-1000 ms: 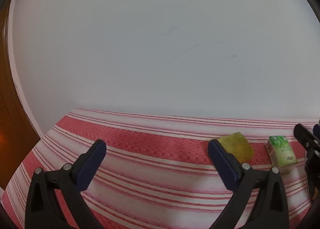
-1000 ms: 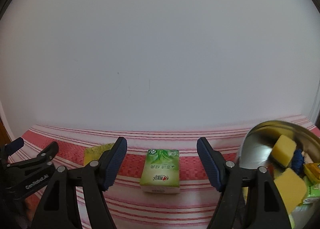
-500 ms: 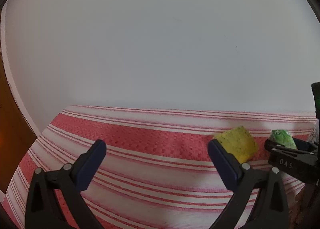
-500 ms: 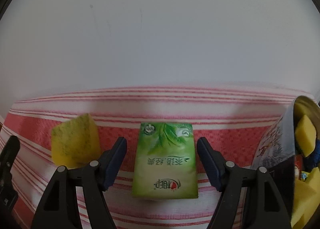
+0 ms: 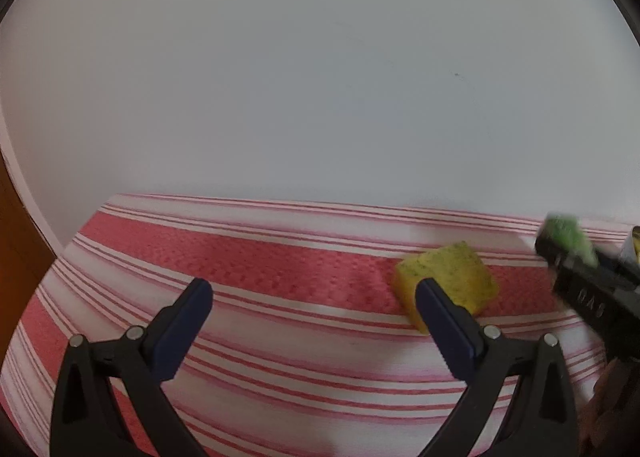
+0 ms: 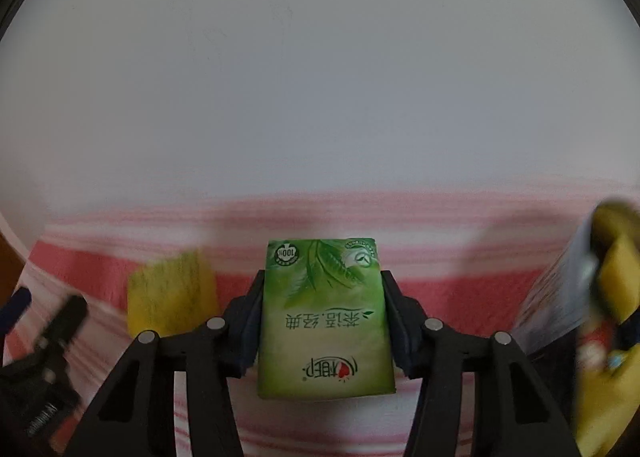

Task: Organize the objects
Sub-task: 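Grasp the green tissue pack with the right tool, then grasp the green-speckled yellow sponge with the left tool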

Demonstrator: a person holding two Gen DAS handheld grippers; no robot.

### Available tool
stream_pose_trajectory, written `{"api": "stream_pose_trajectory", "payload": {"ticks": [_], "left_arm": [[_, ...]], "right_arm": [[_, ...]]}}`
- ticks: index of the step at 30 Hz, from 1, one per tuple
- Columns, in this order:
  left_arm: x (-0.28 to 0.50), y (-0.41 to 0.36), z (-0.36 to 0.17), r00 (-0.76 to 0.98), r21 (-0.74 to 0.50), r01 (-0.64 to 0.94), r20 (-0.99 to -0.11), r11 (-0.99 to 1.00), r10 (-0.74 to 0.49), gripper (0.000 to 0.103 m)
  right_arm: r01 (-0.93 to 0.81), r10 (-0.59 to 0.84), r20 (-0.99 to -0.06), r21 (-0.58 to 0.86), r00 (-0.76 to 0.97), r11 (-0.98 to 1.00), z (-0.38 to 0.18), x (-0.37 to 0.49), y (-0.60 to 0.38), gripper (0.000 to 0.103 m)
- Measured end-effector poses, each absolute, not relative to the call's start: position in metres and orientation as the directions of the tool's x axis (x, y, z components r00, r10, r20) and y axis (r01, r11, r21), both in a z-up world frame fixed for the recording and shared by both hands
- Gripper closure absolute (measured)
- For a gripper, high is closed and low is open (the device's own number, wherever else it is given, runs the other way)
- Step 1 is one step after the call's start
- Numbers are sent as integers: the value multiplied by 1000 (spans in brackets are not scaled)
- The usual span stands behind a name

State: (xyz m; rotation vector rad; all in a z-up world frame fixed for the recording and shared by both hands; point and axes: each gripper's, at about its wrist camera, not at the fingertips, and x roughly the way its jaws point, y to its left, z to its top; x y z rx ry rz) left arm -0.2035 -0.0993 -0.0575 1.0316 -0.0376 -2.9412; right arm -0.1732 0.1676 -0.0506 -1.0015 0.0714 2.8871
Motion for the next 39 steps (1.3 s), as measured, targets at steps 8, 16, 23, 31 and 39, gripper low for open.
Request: {"api": "stream_pose_trajectory", "payload": {"ticks": [8,16,23,31,39], "left_arm": [[-224,-63,-63,-750,-21,-17,-661,-1000,27,0],[-255,-38,-78,-676,-41,-46,-734,-998,61,4],[-271,-35,-93,-593,-29,-30,-804,-999,42,12],[-275,-39,-95,-576,-26,-54,-816,-998,53,0],[-273,-50,-89,-607,-29,-36,-793,-999,45,31]], "right_arm": [[-127,129,-542,-41,-831,-991,-39,-163,169,48],[-200,182,-478,-12,-859,-980,-25,-146,189,48],[-193,170,-501,-7,-849,-981,-28,-144,194,47],[-183,159,-520,-5,-839,-983,-30,-140,197,47],[-180,156,-522,-7,-839,-984,-28,-127,203,47]]}}
